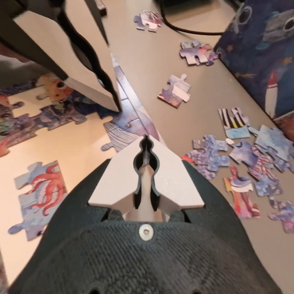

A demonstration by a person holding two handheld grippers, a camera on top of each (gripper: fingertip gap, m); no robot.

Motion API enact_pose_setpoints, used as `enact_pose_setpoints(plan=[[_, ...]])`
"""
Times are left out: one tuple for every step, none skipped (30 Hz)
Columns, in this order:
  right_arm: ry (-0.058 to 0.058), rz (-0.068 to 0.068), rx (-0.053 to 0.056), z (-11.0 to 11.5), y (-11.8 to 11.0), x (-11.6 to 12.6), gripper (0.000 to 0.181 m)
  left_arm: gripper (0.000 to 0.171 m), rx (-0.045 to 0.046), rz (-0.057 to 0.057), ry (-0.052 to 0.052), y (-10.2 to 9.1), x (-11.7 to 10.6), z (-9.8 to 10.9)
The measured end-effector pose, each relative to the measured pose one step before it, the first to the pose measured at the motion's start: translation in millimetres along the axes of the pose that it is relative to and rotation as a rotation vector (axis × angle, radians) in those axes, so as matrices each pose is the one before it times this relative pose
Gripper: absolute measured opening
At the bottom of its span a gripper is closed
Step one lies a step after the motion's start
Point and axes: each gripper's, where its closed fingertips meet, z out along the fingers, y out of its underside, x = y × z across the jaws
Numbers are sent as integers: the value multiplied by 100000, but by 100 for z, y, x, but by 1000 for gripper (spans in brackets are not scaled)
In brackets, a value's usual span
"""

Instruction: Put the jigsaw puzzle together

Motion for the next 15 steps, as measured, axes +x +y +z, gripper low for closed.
enact_pose_setpoints(plan=[[-4388,273,2375,-43,-359,-830,0,0,111,-237,37,-10,-2,12],[-4078,-340,2063,54,-378,-897,0,0,95,-117,-18,-7,2,0],[-3204,-563,1614,160,-322,-785,0,0,-6,33,-55,-6,-6,6],[-1878,-836,79,269,-87,-557,0,0,1,18,-100,-9,-1,-2],[127,-1349,-2031,311,247,-173,0,0,40,17,-118,-5,4,6],[946,-1279,-1670,228,210,27,0,0,39,-15,-98,-12,-9,9],[1517,-53,-375,53,36,220,0,0,53,-28,-88,-10,3,9],[1988,1009,-310,-62,63,416,0,0,21,-68,-56,-3,-3,2],[3317,1016,-603,-119,153,695,0,0,90,-133,-2,-10,-4,1],[4235,3,-822,-202,239,863,0,0,79,-147,8,-8,-2,1],[4194,-765,-1055,-258,297,872,0,0,57,-71,2,-8,5,4],[3603,-655,-771,-295,302,800,0,0,25,116,-45,-6,-2,7],[2223,-182,541,-355,116,591,0,0,-150,405,-253,-10,-5,1],[743,336,2164,-475,-125,381,0,0,-411,658,-1395,-48,-117,-10],[446,715,3165,-587,-260,327,0,0,-295,1080,-4270,-93,-501,-119]])
